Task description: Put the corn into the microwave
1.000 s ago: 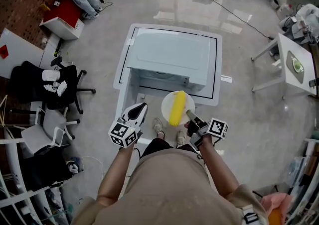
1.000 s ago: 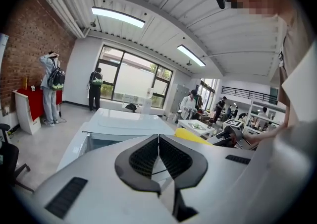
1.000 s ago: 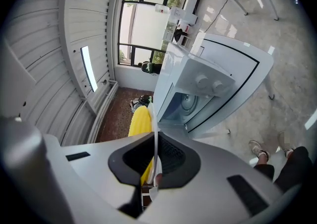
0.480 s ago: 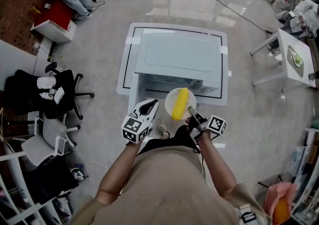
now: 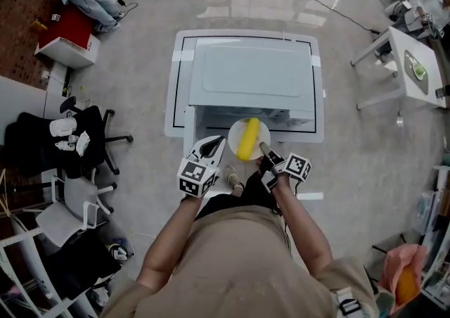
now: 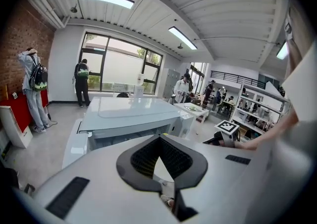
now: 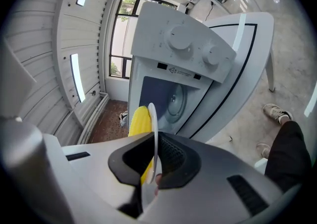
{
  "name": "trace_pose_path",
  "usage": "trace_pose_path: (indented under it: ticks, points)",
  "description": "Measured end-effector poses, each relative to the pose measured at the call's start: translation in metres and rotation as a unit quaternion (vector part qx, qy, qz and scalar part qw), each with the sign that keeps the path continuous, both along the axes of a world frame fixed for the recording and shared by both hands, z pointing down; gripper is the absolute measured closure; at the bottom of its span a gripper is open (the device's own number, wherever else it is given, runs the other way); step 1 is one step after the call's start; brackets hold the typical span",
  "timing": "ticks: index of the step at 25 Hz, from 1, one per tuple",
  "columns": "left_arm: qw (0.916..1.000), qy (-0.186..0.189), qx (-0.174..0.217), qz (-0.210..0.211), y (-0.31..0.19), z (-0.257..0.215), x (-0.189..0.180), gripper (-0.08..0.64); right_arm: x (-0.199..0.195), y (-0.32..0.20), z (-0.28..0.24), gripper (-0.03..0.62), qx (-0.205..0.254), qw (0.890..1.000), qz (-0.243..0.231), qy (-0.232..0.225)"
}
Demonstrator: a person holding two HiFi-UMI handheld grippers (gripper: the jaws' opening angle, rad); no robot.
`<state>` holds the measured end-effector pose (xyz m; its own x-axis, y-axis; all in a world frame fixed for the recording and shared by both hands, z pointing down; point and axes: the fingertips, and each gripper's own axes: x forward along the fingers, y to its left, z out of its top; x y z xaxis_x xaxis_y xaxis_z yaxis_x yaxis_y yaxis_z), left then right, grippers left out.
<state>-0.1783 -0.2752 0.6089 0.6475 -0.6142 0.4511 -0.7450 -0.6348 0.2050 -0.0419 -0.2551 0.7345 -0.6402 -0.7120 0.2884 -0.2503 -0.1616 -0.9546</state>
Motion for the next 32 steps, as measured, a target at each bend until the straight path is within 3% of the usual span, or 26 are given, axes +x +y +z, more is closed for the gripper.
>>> trace_pose_path:
  ticks: [9, 14, 20, 32]
  points:
    - [0.9999, -0.015, 0.0, -0.001, -0.008, 0.013, -0.003, 0.555, -0.01, -0.031, 0.041, 0.572, -0.001, 0.999, 0.029, -0.018]
    - [0.9998, -0.014, -0.012, -0.009, -0.01, 0.02, -0.005, 0.555, -0.009, -0.053, 0.066, 0.572, 0.006, 0.999, 0.04, -0.003]
    - [0.9995, -0.027, -0.015, -0.006, -0.009, 0.022, -0.002, 0.555, -0.008, -0.075, 0.097, 0.572, -0.017, 0.998, 0.058, 0.002]
    - [0.9996, -0.025, -0.013, -0.009, -0.018, 0.02, 0.0, 0.555, -0.022, -0.114, 0.119, 0.572, -0.017, 0.997, 0.076, 0.01]
